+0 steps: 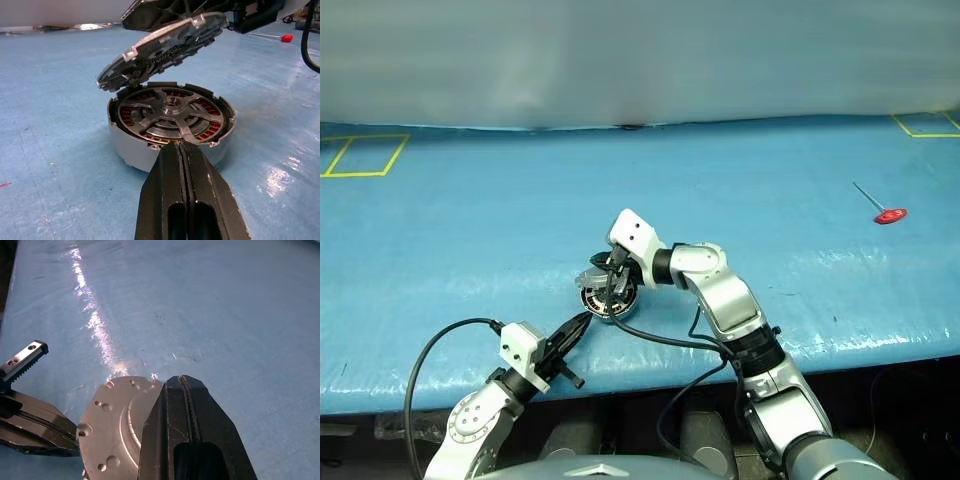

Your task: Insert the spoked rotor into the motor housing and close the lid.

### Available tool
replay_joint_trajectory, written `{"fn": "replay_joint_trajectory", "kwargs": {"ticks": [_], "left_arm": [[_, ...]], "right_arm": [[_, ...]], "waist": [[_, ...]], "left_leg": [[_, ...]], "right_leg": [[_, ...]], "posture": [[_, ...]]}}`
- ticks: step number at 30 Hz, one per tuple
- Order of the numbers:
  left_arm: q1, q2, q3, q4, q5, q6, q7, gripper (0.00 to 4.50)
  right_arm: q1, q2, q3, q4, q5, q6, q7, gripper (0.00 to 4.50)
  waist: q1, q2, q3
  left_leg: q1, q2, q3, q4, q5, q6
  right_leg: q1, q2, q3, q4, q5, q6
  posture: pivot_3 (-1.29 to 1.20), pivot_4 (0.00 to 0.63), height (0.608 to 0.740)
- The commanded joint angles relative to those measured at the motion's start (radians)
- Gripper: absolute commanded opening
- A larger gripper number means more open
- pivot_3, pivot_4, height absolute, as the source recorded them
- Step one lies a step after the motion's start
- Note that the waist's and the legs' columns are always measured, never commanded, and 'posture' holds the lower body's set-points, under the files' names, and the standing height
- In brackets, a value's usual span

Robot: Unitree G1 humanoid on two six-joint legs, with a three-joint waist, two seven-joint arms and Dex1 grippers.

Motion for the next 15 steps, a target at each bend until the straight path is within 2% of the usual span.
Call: {"fn": "replay_joint_trajectory", "kwargs": {"ticks": [1,15], "left_arm": [[0.011,0.013,-0.008,-0.054,-0.011,0.001,-0.014,0.03],[0.017,0.015,0.009,-0.042,0.01,-0.055,0.011,0.03]], "right_arm": [[0.032,-0.007,0.02,-0.077,0.037,0.029,-0.009,0.0],[0.151,-0.038,0.076,-0.064,0.059,0.017,-0.057,0.0]], "waist": [[0.0,0.0,0.0],[0.001,-0.001,-0.001]], "left_leg": [[0.0,0.0,0.0,0.0,0.0,0.0],[0.001,0.001,0.0,0.0,0.0,0.0]], "right_leg": [[0.0,0.0,0.0,0.0,0.0,0.0],[0.0,0.001,0.0,0.0,-0.001,0.001]], "posture": [[0.0,0.15,0.74],[0.0,0.15,0.74]]}}
